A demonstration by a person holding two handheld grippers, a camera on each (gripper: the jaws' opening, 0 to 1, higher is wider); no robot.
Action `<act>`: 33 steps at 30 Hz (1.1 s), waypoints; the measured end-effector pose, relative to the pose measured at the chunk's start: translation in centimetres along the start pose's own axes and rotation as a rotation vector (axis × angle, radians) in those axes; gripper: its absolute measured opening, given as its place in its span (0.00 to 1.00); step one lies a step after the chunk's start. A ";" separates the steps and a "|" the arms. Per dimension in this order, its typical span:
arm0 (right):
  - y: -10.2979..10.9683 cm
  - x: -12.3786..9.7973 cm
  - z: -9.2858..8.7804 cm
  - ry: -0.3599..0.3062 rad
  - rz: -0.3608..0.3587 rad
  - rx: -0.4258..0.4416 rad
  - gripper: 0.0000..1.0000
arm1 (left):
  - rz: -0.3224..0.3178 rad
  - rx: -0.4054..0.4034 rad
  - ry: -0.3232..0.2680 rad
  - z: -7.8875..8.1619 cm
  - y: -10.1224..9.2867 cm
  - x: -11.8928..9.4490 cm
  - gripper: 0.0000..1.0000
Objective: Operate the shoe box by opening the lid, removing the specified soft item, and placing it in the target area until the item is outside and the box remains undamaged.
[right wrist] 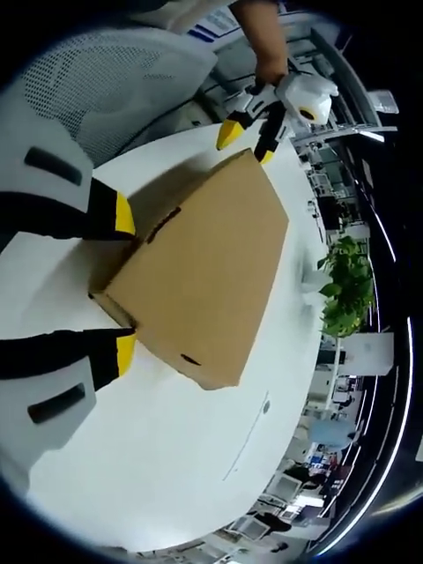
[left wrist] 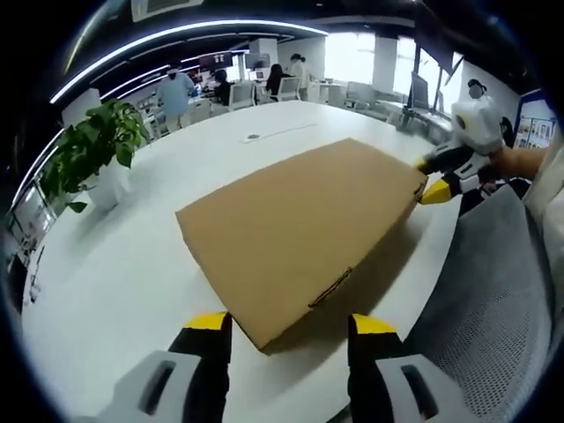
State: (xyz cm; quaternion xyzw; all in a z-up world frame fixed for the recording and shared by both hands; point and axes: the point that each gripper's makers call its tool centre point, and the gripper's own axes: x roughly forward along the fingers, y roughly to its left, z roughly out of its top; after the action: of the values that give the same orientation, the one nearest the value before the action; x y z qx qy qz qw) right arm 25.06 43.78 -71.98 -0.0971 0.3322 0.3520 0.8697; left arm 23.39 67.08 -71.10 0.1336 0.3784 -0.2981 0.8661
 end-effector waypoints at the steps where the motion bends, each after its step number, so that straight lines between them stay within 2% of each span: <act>1: 0.0 -0.1 -0.1 -0.002 -0.003 0.004 0.33 | 0.003 -0.001 -0.003 0.0 0.0 -0.1 0.52; 5: -0.1 -0.3 -0.6 -0.002 -0.011 0.017 0.27 | 0.028 -0.030 -0.020 0.0 0.2 -0.3 0.47; 11: -0.2 -0.7 -0.8 -0.010 -0.022 0.034 0.21 | 0.036 -0.051 -0.039 0.2 -0.1 -0.7 0.47; 21: 0.6 -0.9 -0.6 -0.021 -0.020 0.069 0.28 | 0.031 -0.065 -0.047 0.4 -0.2 -0.9 0.48; 33: 0.9 -2.0 0.6 -0.029 -0.013 0.050 0.28 | 0.036 -0.047 -0.060 1.4 -0.1 -2.1 0.49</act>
State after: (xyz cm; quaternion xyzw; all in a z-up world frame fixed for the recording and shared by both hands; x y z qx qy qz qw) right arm 23.69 43.57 -70.18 -0.0724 0.3276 0.3395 0.8787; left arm 23.01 67.18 -68.63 0.1110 0.3566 -0.2772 0.8852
